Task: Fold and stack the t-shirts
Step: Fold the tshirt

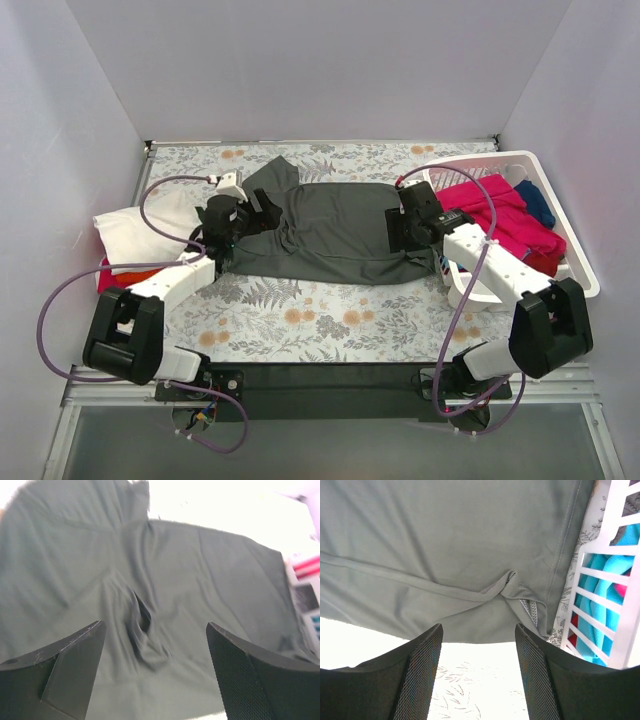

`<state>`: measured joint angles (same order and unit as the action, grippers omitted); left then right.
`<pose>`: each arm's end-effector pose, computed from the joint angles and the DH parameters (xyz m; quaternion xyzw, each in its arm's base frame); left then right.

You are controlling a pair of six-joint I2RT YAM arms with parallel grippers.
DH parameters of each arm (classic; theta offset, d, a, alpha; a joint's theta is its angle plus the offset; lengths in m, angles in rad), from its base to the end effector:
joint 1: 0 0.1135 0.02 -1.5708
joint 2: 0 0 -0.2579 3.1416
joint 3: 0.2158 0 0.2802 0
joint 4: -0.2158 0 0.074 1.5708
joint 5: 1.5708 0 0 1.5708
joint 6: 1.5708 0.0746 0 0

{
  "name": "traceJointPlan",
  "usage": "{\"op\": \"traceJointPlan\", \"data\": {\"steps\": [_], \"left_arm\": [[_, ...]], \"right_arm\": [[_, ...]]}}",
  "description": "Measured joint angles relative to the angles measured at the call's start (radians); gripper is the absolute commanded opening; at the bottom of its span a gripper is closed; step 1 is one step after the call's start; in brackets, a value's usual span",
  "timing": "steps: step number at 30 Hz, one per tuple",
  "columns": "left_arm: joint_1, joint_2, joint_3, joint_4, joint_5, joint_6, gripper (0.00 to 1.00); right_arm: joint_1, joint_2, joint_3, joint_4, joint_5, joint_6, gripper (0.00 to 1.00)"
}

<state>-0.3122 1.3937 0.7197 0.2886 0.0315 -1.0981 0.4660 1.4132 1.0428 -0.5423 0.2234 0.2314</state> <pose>0.3452 -0.1139 0.1876 -0.3094 0.7695 -0.3720 0.4169 0.3167 0.1408 0.2090 -0.0743 0.9382 0.0106 0.3378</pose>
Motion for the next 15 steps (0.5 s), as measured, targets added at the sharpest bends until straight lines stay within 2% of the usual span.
{"op": "traceJointPlan", "data": {"steps": [7, 15], "left_arm": [[-0.028, -0.023, -0.169, 0.050, 0.057, -0.106, 0.75], [-0.029, -0.001, -0.252, 0.084, 0.045, -0.183, 0.76]], "right_arm": [[0.001, -0.002, -0.064, 0.030, -0.016, 0.002, 0.52], [0.001, 0.054, -0.080, 0.051, 0.015, 0.002, 0.47]]}}
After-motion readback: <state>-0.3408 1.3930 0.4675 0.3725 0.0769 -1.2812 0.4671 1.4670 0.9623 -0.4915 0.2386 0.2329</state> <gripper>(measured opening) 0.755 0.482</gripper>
